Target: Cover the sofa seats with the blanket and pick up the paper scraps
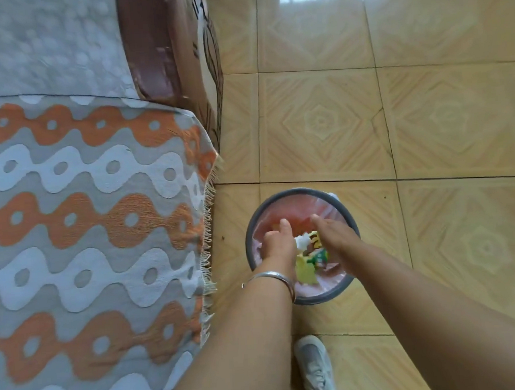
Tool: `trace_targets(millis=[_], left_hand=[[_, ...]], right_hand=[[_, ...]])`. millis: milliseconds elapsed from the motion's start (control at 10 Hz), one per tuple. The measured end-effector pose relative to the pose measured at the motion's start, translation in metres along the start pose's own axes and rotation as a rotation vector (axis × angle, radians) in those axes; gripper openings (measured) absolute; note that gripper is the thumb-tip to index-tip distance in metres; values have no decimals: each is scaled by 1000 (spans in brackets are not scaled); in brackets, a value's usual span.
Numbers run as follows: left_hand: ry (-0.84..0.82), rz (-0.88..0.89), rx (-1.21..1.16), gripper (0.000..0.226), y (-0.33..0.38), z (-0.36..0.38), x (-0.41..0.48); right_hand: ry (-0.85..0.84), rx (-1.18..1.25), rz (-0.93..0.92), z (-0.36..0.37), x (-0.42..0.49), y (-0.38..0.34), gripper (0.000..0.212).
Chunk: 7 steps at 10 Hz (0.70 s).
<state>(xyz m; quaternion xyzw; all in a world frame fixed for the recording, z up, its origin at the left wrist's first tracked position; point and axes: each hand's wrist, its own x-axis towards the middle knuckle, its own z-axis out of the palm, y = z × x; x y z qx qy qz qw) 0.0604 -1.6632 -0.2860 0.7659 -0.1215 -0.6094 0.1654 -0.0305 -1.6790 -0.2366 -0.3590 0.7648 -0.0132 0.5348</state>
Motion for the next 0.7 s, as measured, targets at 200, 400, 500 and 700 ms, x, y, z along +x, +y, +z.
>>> trace_targets(millis=[200, 400, 500, 700], left_hand=[[-56, -88, -126, 59, 16, -5, -33], [81, -8, -177, 46, 29, -18, -46], [158, 75, -237, 38, 42, -37, -59], [300, 215, -412, 18, 65, -92, -82]], right_hand=[[39, 40, -14, -5, 3, 6, 48], [28, -49, -107, -2, -8, -15, 32], [0, -94, -215, -1, -21, -41, 24], [-39, -51, -388, 19, -60, -109, 25]])
